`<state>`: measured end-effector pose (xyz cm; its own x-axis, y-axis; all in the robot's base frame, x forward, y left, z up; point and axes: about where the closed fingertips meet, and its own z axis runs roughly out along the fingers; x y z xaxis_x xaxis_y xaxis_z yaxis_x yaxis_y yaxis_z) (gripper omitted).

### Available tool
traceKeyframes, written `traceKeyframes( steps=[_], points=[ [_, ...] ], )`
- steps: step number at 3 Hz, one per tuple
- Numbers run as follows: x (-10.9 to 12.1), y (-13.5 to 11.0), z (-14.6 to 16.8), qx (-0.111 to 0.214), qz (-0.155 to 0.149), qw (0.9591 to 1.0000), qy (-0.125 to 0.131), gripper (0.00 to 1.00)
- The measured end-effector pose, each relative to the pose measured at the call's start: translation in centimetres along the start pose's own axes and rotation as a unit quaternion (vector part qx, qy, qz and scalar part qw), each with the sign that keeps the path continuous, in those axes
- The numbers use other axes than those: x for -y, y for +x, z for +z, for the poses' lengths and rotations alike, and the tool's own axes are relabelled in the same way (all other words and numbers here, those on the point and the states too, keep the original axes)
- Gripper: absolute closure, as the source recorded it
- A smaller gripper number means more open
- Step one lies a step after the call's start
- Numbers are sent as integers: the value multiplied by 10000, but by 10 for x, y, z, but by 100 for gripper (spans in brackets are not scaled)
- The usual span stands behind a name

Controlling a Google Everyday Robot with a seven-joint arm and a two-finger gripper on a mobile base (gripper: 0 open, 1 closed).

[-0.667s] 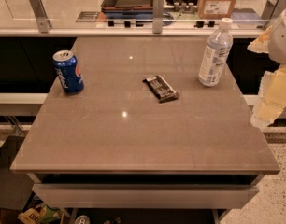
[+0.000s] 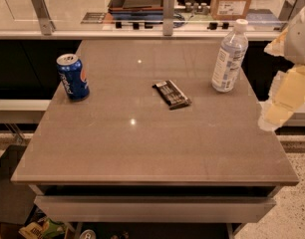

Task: Pick rxbar chocolate

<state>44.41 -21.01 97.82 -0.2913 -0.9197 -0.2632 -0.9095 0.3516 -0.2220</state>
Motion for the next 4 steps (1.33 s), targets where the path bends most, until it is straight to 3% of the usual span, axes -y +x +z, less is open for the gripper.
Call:
traceKeyframes(
  steps=[1,2,3,4],
  points=[
    [7,-19,9,482,798,9956,-108,0],
    [9,-37,23,965,1372,9857,-163,0],
    [7,-54,38,1399,1598,9772,-1,0],
    [9,-76,83,1766,1646,9699,328,0]
  ],
)
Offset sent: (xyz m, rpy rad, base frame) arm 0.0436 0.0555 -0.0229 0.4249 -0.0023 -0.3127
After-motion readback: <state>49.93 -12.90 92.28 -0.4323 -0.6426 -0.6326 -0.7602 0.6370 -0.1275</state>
